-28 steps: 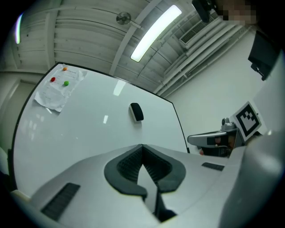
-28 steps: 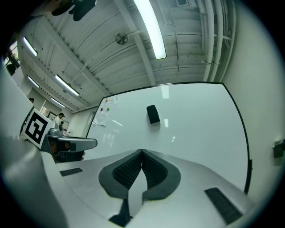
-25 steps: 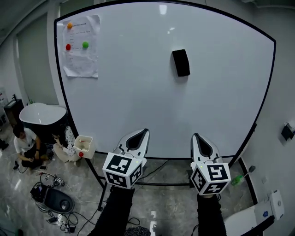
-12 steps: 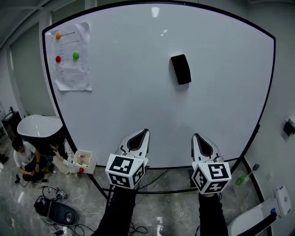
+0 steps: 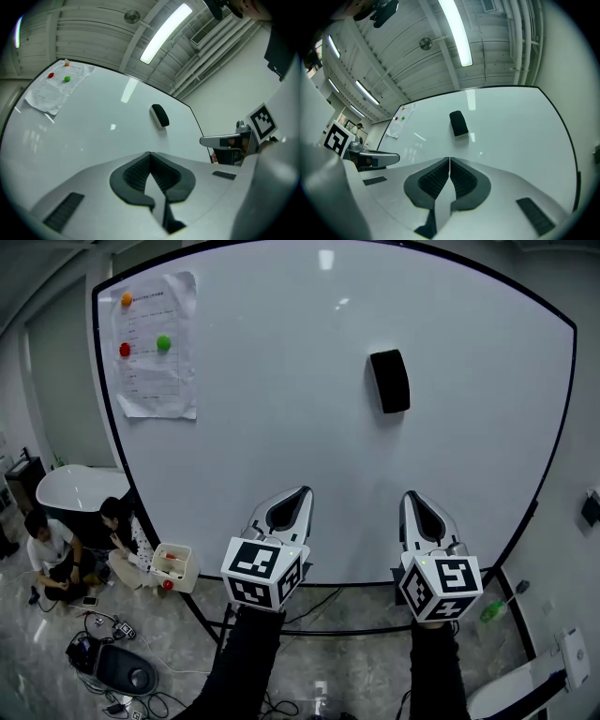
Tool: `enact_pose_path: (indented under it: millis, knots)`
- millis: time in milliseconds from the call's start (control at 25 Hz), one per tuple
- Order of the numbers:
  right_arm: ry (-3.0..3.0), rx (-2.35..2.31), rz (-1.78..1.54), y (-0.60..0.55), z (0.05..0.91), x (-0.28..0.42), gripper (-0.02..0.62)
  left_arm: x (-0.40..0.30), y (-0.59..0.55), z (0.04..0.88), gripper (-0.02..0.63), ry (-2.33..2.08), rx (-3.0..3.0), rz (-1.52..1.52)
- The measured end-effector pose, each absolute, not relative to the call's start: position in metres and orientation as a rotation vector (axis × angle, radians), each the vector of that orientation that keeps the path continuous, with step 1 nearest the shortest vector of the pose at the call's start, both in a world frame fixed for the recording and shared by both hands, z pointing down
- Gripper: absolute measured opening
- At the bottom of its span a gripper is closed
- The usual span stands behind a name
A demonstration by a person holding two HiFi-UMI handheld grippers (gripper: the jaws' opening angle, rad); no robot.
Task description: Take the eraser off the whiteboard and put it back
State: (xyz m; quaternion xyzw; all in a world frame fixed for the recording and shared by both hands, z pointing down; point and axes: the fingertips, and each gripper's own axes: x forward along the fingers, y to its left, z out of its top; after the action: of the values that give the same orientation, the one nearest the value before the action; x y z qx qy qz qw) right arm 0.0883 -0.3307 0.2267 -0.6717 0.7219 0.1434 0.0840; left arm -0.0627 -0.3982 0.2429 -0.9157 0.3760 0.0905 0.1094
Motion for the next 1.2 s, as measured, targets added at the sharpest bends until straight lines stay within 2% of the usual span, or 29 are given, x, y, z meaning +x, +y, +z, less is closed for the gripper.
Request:
enact_pose_path:
  millis: [240, 360, 440, 640, 720, 960, 1200]
  knots:
    - [2.182, -1.974, 0.489, -0.347, 0.212, 0.095, 0.026, -0.055, -0.407, 0.235, 0.006, 1.141, -2.663, 0.272]
    - [2.178, -1.968, 0.524, -0.36, 0.203, 0.101, 0.151, -0.052, -0.415, 0.234, 0.006, 1.167, -2.656, 0.283]
    - [2.193, -1.963, 0.518, -0.369, 0.204, 0.103, 0.206, -0.051, -0.422, 0.236, 0.008, 1.187, -2.669, 0.291]
    - [2.186, -1.967, 0.57, -0.382, 0.191, 0.11, 0.259, -0.038, -0.424, 0.231, 0.015, 1.193, -2.646, 0.272]
    - [2.188, -1.962, 0.606, -0.39, 0.181, 0.11, 0.285, -0.035, -0.424, 0.226, 0.087, 1.192, -2.629, 0.273]
    - [2.193, -1.95, 0.682, -0.414, 0.144, 0.111, 0.291, -0.03, -0.426, 0.22, 0.086, 1.222, -2.586, 0.259]
    - [2.192, -1.927, 0.699, -0.433, 0.124, 0.105, 0.291, -0.03, -0.43, 0.214, 0.029, 1.245, -2.562, 0.239]
